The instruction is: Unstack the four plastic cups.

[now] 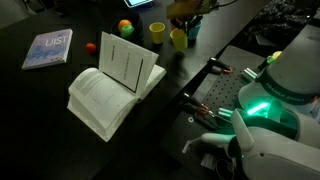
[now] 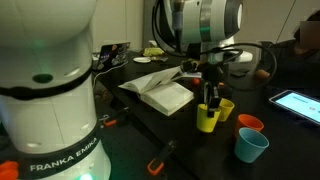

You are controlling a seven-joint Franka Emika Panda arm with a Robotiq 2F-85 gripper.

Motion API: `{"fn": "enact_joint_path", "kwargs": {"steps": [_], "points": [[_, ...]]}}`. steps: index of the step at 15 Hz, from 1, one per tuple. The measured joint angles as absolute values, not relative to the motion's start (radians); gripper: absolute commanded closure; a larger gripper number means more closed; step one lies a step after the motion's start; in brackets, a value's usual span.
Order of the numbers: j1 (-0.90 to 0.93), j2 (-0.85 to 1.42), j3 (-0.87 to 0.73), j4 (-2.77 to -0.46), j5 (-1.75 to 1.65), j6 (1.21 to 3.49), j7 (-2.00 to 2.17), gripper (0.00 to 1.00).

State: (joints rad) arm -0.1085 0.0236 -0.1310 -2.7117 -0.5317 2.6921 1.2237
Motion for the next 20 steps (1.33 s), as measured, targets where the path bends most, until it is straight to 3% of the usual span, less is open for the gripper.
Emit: {"fn": "enact_joint_path", "kwargs": {"steps": [1,2,5,12,20], "points": [[-0.108,0.041,-0.132,-2.712,-0.532,2.713,1.231,0.98],[-0.108,0.058,-0.132,-2.712,-0.532,2.733,1.238,0.73],[-0.104,0.095,-0.139,-2.712,-0.532,2.776,1.248,0.56],[-0.078,0.117,-0.169,-2.704,-0.514,2.791,1.256,0.03],[-0.031,0.063,-0.102,-2.573,-0.234,2.550,1.137,0.00]]}}
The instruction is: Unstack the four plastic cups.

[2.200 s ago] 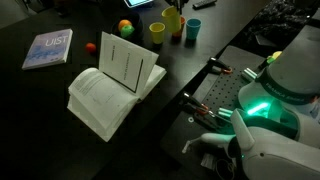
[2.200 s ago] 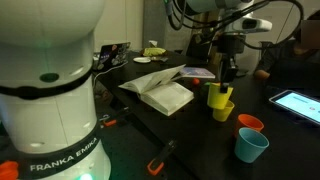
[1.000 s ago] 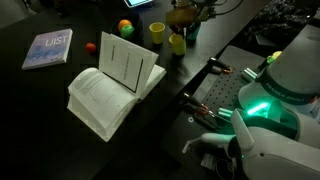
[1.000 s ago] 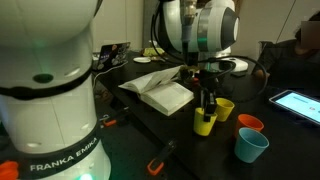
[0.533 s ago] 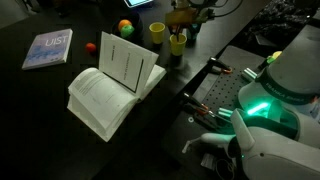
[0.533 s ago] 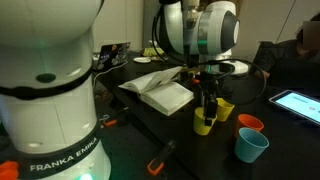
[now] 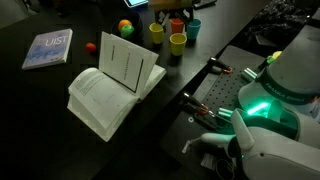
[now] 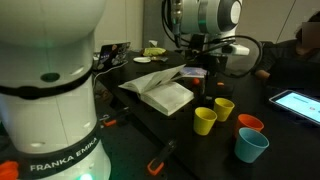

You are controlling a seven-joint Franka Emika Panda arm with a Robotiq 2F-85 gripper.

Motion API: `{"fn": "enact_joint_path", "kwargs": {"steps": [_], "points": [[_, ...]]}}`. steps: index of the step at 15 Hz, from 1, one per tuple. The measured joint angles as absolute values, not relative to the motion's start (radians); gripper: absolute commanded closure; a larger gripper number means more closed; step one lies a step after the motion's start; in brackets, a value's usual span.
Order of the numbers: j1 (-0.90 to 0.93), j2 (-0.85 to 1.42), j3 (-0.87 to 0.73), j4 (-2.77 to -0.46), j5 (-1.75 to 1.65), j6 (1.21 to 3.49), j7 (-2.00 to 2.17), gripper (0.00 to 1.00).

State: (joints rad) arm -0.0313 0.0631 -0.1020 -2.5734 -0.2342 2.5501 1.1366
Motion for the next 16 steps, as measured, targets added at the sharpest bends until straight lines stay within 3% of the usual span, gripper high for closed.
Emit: {"fn": "enact_joint_path", "kwargs": {"steps": [8,16], "points": [[-0.023,-0.006,-0.060,-2.399,-0.165,2.237,1.057,0.00],[-0.024,-0.013,-0.059,-2.359,-0.071,2.108,0.982,0.00]]}}
